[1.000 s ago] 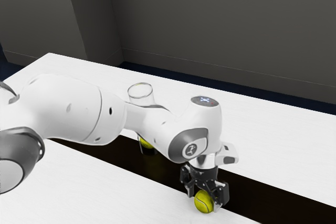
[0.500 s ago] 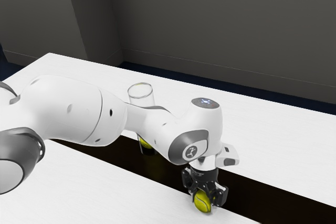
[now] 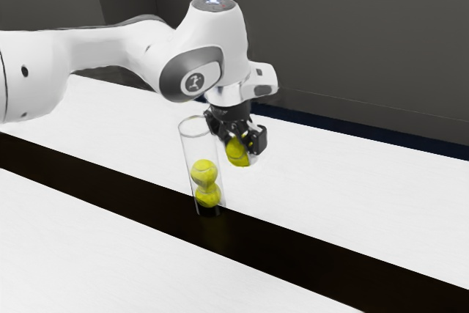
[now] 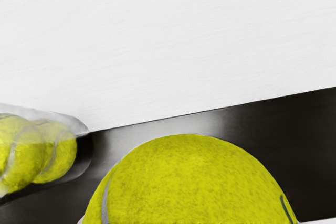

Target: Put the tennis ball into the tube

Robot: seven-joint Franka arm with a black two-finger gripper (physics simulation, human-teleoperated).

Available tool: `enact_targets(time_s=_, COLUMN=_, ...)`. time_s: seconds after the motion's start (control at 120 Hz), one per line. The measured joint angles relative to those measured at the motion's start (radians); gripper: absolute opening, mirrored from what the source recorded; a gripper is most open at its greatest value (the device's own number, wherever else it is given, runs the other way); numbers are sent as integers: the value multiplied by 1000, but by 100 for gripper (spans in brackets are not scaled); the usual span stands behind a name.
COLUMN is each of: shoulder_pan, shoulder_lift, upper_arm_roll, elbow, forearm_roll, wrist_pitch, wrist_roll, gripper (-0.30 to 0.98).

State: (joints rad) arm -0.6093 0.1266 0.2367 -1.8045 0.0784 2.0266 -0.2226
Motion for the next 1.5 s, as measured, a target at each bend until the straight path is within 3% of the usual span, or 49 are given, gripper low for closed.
enact_targets(time_s=0.183, shoulder_pan=97, shoulder_lift=-13, upper_arm_roll=4, elbow=149, forearm_roll=81, wrist_pitch=-121, wrist_roll=38, gripper=16)
enact_targets(time_s=0.292, shoulder_pan=250, shoulder_lift=39, upper_arm_roll=4, elbow=205, forearm_roll=47, wrist_pitch=-160, wrist_roll=90, gripper=16)
enact_targets(time_s=0.375, shoulder_pan=297, shoulder_lift=60, upper_arm_roll=4, elbow=221, forearm_roll=18, wrist_pitch=-179, wrist_roll=129, gripper=16)
enact_targets(time_s=0.833, shoulder_pan=260, shoulder_lift=45, upper_arm_roll=10, elbow=178, forearm_roll=-75, wrist_pitch=-198, wrist_roll=253, gripper=16)
enact_targets(time_s=0.975, shoulder_pan=262, shoulder_lift=48, upper_arm_roll=11, elbow=172, forearm_roll=-96, wrist_pitch=-195, wrist_roll=275, gripper=39)
enact_targets(time_s=1.108, shoulder_pan=267, shoulder_lift=46, upper_arm_roll=12, elbow=172, forearm_roll=-110, wrist_pitch=-195, wrist_roll=296, gripper=53)
enact_targets(time_s=1.333, shoulder_pan=274, shoulder_lift=-84, upper_arm_roll=17, elbow=109, forearm_roll=-101, wrist_pitch=-204, wrist_roll=332, gripper=63)
enact_targets(time_s=1.5, shoulder_pan=290, shoulder_lift=-162, upper_arm_roll=35, elbow=103, forearm_roll=-55, wrist_pitch=-242, wrist_roll=365, gripper=66)
